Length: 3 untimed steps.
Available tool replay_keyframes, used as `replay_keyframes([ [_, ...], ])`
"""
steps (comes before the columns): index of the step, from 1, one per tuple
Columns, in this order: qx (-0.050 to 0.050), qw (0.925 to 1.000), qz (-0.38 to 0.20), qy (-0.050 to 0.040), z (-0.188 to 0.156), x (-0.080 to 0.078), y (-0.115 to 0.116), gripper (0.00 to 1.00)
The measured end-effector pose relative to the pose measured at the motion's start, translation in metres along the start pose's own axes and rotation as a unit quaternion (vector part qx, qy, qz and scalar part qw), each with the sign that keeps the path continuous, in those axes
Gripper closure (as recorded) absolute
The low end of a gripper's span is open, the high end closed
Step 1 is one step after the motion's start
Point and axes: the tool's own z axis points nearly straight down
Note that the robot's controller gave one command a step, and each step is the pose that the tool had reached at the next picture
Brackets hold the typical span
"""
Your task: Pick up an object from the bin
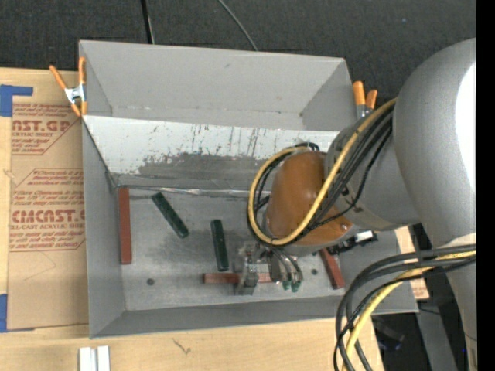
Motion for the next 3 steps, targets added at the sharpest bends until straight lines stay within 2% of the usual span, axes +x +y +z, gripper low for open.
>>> replay_keyframes([
  [1, 0.001, 1.0, 0.002, 0.0022, -0.044, -0.006, 0.008, 1.0],
  [2, 0.001, 1.0, 0.002, 0.0027, -0.102, -0.001, 0.012, 1.0],
  [3, 0.001, 1.0, -0.001, -0.001, -0.157, -0.016, 0.039, 1.0],
])
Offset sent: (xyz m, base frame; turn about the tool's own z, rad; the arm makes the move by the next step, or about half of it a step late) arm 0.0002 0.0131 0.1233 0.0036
